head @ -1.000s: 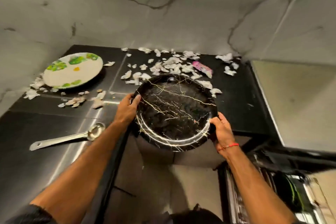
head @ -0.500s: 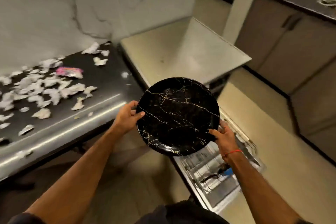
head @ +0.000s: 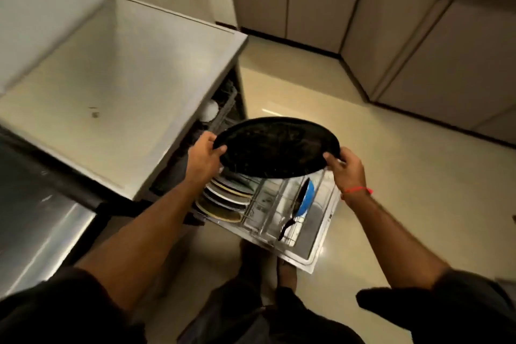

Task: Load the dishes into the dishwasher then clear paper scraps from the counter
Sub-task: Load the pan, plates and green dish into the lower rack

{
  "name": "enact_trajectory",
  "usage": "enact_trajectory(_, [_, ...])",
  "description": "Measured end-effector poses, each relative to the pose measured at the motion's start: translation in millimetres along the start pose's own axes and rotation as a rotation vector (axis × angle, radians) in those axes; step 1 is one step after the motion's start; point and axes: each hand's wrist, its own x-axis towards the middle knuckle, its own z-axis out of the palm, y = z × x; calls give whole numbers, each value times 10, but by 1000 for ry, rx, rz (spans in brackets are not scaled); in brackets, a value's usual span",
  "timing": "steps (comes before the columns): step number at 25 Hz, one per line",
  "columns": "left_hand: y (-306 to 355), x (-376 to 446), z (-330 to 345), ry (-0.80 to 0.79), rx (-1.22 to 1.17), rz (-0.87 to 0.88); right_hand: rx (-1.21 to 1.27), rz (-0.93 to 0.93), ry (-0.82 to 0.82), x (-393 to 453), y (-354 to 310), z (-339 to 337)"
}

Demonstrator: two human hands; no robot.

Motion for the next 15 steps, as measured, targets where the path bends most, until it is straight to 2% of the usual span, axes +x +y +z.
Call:
enact_trajectory(3, [162, 513, 466, -43, 12, 83, -105, 5, 122, 241, 142, -113])
enact_trajectory(6, [173, 1123, 1054, -127, 4, 90, -161, 74, 239, 544, 453, -105])
enact_trajectory(9, [-76, 1742, 1750, -157, 19, 106, -207, 135, 331, 995, 1044, 17])
enact_trajectory(15, [-947, 2668, 3046, -182, 113, 122, -319, 109, 331, 1816, 2286, 349])
